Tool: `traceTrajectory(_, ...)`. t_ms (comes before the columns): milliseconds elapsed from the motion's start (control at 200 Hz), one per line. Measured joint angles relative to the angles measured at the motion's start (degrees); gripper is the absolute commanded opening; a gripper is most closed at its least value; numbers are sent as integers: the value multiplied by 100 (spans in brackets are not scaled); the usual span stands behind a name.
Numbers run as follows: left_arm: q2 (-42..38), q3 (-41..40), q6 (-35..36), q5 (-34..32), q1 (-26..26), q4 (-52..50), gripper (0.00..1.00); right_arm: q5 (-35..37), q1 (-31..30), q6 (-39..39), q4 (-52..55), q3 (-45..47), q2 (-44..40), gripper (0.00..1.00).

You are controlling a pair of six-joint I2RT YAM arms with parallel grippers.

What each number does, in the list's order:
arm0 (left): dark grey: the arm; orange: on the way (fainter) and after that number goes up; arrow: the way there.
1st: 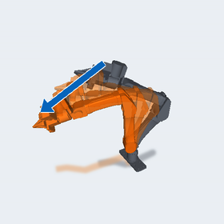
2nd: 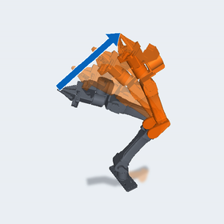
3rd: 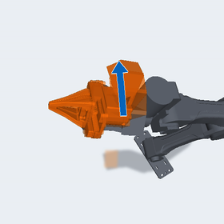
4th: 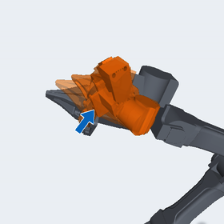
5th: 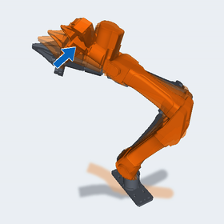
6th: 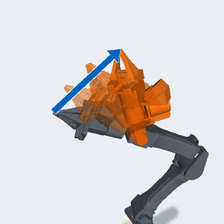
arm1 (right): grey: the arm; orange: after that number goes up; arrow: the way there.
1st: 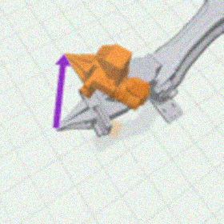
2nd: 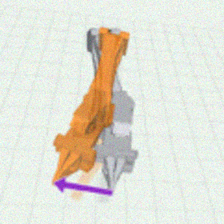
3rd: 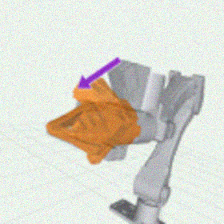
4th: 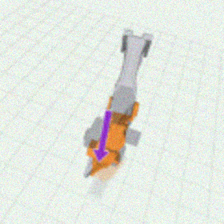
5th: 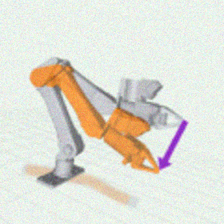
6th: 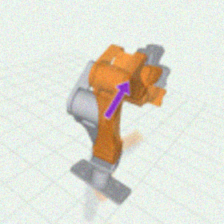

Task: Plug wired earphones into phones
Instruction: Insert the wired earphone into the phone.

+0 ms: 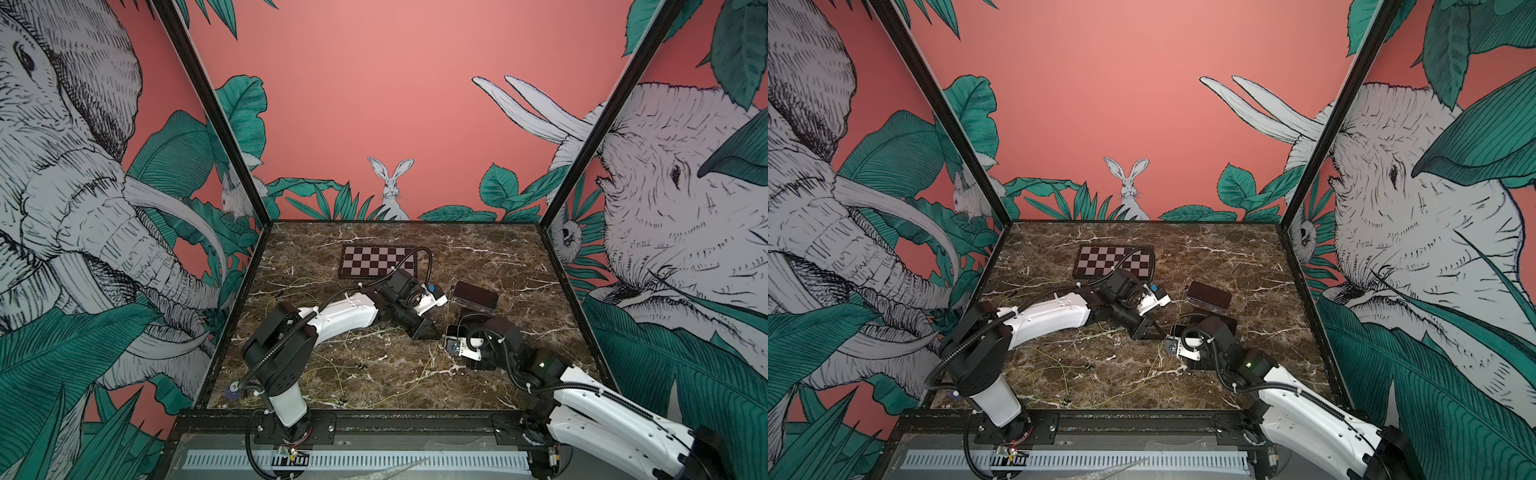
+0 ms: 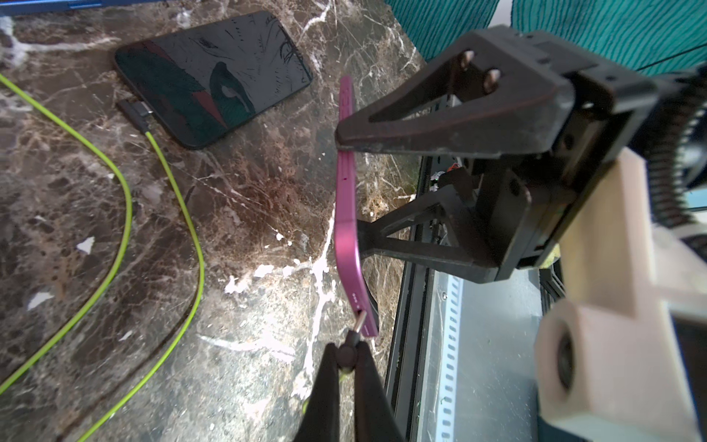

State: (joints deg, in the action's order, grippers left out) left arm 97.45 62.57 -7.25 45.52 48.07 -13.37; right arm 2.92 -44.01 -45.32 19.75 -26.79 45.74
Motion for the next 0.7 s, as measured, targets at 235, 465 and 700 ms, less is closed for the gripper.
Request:
traceTrajectory(235, 2, 0, -103, -92, -2, 2, 0, 186, -57, -42, -17, -107, 260, 61)
traceTrajectory(465, 7, 0, -201, -195, -4, 26, 0, 380, -118, -55, -63, -203, 531, 61)
traceTrajectory(700, 83, 0, -271, -203, -9, 55, 0, 474, -138, -57, -122, -212, 708, 61)
